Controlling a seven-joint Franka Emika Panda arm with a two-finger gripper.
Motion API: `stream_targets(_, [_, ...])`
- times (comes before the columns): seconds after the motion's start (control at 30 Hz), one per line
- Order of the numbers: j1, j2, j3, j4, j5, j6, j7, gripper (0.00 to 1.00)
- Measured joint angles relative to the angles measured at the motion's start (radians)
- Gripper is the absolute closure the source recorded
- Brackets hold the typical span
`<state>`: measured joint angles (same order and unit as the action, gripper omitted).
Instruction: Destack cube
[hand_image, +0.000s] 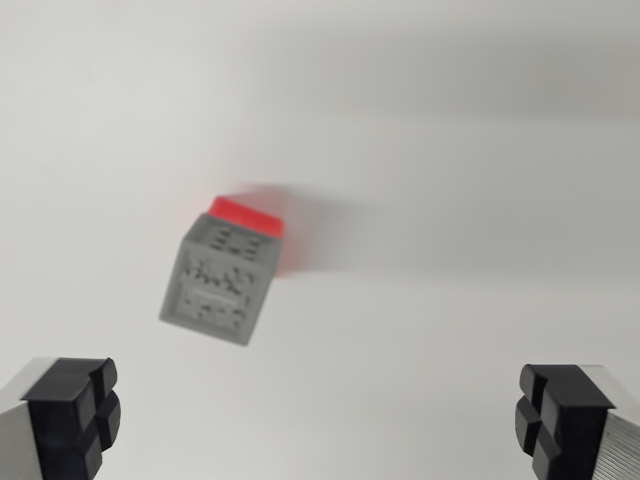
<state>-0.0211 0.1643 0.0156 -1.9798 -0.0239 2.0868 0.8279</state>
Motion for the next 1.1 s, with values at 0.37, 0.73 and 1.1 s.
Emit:
stream_targets(0.37, [0.013,-0.01,0.002,-0.073,0.003,0.069,0.066,0.0])
stream_targets(0.73, [0.032,-0.014,0.006,-0.164,0.006,0.166,0.155,0.0])
stream_targets(1.1, [0.059,-0.012,0.011,-0.266,0.01,0.287,0.271,0.0])
